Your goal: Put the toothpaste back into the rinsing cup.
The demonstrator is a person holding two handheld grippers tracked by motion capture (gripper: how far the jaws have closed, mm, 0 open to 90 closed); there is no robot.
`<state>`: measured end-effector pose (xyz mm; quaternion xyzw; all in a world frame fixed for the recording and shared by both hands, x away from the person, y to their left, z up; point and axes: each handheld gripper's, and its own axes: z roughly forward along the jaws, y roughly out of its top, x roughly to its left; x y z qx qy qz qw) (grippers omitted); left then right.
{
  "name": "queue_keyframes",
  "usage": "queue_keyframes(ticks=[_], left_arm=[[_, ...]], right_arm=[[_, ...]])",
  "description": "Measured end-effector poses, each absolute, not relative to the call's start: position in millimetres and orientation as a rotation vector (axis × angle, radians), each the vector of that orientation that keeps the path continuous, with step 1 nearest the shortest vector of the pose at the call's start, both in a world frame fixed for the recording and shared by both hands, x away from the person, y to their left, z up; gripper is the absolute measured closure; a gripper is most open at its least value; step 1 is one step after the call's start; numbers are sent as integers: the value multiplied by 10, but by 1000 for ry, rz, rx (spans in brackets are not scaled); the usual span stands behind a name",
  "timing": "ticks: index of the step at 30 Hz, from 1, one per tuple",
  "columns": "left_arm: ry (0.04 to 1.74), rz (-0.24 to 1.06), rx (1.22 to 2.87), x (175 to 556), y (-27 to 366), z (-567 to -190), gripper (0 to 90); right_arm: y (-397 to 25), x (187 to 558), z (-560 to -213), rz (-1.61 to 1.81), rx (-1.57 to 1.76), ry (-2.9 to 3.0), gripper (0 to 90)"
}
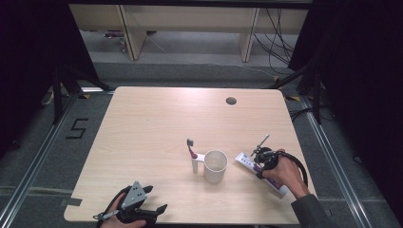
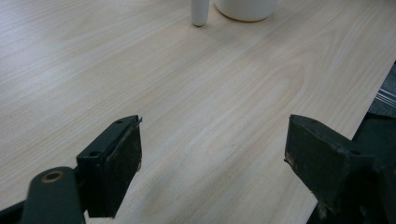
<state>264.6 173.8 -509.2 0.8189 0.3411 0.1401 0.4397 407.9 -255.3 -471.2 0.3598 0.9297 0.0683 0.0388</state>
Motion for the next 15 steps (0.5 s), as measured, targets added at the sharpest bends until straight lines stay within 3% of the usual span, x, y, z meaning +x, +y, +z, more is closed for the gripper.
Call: queue_keyframes(ticks=[15], left_arm=[[860, 347, 2022, 2651, 1745, -5093, 184]], right_arm=[[-2798, 3989, -4380, 569, 1197, 2661, 764]])
